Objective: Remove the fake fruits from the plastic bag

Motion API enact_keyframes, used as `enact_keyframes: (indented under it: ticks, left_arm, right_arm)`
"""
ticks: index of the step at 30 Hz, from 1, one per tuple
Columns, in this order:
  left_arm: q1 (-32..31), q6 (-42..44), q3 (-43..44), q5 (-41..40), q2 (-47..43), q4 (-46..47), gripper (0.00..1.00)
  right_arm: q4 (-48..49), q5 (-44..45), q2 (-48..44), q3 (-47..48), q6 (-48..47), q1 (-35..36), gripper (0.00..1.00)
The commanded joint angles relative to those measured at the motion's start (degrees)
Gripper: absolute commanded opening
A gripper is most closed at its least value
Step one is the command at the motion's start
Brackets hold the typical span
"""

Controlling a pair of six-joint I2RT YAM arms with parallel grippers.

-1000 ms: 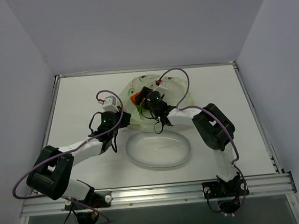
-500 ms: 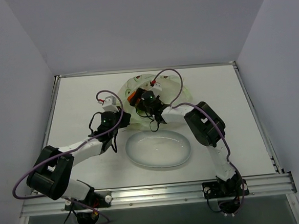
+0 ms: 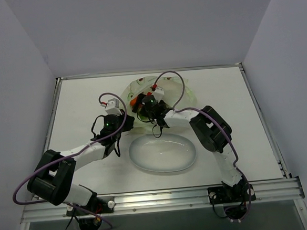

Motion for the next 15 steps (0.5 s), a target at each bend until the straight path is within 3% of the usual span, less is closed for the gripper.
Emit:
enact_keyframes:
  ticks: [1, 3, 5, 6, 10, 15]
  left_arm:
    - [0.3, 0.95, 0.59, -0.65, -1.32, 1.77, 0.02]
    - [0.39, 1.03, 0.59, -0.65, -1.23, 1.69, 0.02]
    - [0.3, 1.12, 0.59, -0.74, -1.32, 1.6, 0.02]
    - [0.3, 1.12, 0.59, -0.82, -1.32, 1.51, 0.02]
    - [0.48, 1.12, 0.67, -0.82, -1.05, 1.51, 0.02]
    - [0.57, 1.12, 0.67, -0.65, -0.97, 1.51, 0.02]
  right_arm:
    - [-6.42, -0.52, 1.49, 2.22, -0.31, 0.37, 0.84]
    - [-5.8, -2.8, 2.37, 2.75, 1.53, -0.25, 0.74]
    - [0.5, -3.51, 2.2, 0.83, 1.98, -1.13, 0.48]
    - [3.92, -3.42, 2.03, 0.03, 2.33, -1.39, 0.24]
    - [10.61, -5.79, 1.5, -0.76, 1.72, -3.41, 0.0]
    - [16.26, -4.65, -3.33, -7.07, 0.49, -4.91, 0.0]
